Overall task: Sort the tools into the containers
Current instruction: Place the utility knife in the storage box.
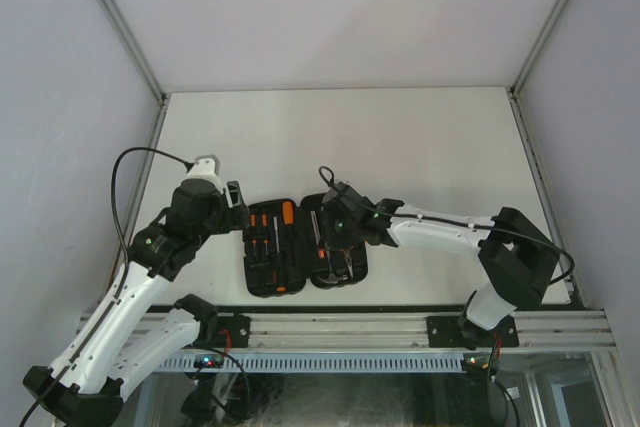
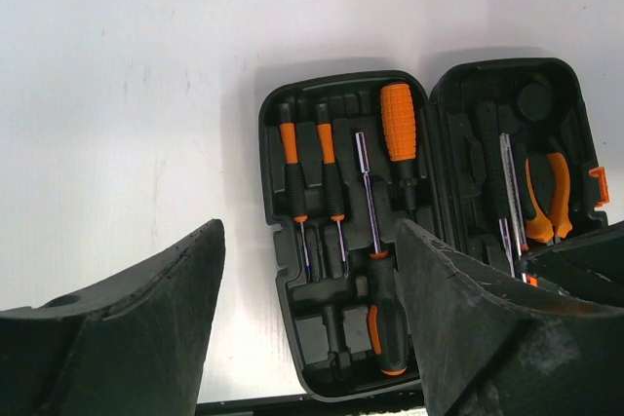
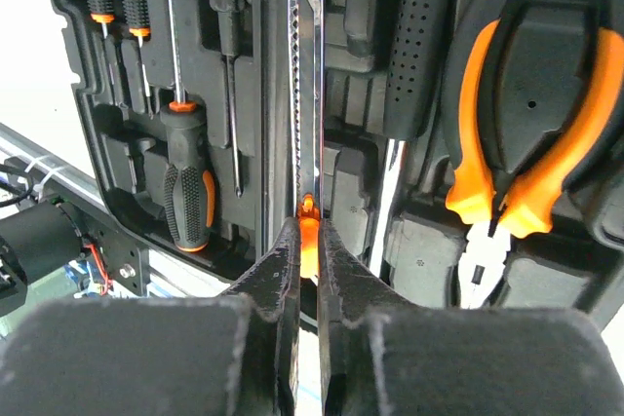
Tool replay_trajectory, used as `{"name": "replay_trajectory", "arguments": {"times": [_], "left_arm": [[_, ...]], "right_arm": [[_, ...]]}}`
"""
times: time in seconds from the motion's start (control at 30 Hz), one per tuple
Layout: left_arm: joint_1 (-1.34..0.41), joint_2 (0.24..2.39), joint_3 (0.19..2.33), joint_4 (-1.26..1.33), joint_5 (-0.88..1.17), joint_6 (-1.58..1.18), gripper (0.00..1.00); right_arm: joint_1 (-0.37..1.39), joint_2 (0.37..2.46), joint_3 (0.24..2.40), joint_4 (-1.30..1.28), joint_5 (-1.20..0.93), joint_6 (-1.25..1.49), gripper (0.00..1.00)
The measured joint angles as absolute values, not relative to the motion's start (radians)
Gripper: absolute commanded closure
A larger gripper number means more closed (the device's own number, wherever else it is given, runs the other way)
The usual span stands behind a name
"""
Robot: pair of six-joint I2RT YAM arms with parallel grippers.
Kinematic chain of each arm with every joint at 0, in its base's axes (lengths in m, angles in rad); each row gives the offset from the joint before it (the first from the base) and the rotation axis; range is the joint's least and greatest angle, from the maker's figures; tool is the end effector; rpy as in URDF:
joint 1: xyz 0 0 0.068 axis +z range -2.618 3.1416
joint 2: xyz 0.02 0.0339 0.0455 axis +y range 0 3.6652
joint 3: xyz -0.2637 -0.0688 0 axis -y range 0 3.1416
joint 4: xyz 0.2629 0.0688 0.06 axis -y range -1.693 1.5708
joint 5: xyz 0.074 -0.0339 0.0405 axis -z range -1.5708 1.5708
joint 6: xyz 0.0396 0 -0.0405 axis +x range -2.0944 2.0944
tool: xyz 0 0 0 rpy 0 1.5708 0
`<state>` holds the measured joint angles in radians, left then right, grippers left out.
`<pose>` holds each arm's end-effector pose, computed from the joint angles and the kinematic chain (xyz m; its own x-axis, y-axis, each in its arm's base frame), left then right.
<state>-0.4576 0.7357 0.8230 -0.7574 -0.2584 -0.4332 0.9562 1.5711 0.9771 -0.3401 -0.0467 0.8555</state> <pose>0.1562 -0.0657 0.3034 -0.6096 -0.1522 -0.7780 -0.0093 0.9827 -0.1850 0.1940 0.2781 0.1885 -0.9322 -0.0131 -0.3616 -0.1957 0.8588 0.4734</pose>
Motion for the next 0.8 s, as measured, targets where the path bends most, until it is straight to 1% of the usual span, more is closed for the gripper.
{"name": "replay_trajectory", "arguments": {"times": [0.4,0.53,0.8], "left_arm": [[-0.458,0.736,0.823,-0.757,-0.258,-0.433,0.25],[-0.458,0.736,0.823,-0.757,-0.257,-0.433,0.25],[-0.458,0.737,0.823,-0.757,-0.255,-0.433,0.25]], "right_arm": [[0.977,1.644,0.991,-0.331,-0.043,0.928,1.00],[0.977,1.658,0.992,-0.321,-0.043,0.939,0.98],[0.977,1.702,1.002,-0.303,-0.047,0.944,0.96]]}}
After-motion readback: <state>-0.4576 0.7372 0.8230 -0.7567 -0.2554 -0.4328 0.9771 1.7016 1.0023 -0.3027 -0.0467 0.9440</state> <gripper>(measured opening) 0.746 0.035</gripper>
